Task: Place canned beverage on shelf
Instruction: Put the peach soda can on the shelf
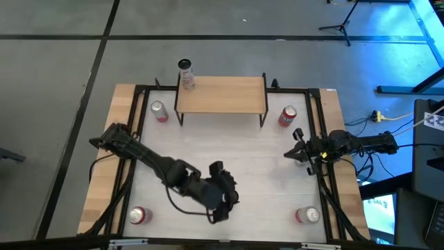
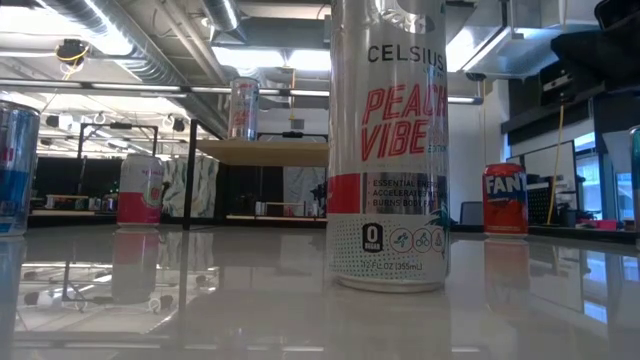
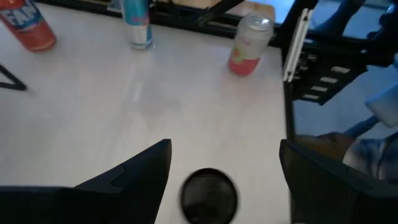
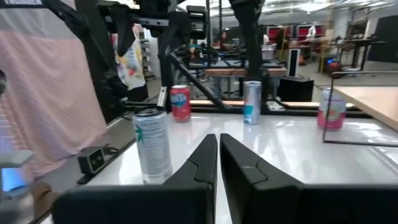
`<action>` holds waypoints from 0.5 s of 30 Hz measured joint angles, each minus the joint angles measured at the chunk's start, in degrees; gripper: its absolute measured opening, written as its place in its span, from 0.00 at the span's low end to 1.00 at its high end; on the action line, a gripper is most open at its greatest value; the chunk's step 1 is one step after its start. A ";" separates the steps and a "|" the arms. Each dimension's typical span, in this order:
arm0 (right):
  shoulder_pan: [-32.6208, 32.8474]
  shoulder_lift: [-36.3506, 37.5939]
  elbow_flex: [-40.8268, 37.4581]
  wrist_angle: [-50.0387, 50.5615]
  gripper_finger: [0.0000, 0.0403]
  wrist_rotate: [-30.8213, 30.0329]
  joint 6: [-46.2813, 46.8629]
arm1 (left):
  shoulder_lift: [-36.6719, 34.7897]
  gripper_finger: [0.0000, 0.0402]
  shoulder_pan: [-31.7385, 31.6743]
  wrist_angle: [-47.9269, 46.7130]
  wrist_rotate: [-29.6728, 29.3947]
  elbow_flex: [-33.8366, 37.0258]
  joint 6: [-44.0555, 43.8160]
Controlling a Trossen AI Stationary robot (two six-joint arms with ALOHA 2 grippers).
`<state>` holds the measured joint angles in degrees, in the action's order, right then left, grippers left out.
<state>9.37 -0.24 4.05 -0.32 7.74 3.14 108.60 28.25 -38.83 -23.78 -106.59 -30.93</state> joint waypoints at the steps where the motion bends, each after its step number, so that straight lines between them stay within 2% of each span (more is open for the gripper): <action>1: 0.00 0.00 0.00 0.01 0.05 0.50 0.19 | -0.02 0.72 0.49 0.69 -0.72 0.00 -0.30; 7: 0.00 0.01 0.00 0.56 0.05 0.92 1.41 | -0.18 0.72 2.92 5.78 -5.58 0.00 5.22; 10: 0.00 -0.01 0.00 0.63 0.05 0.92 1.44 | -0.24 0.72 3.43 6.72 -5.63 0.00 9.73; 15: 0.00 0.01 0.00 0.63 0.05 0.90 1.15 | -0.24 0.73 2.74 9.28 -6.27 0.00 10.51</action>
<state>9.37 -0.23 4.05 0.32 8.64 4.29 108.36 30.98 -29.55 -30.04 -106.59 -20.41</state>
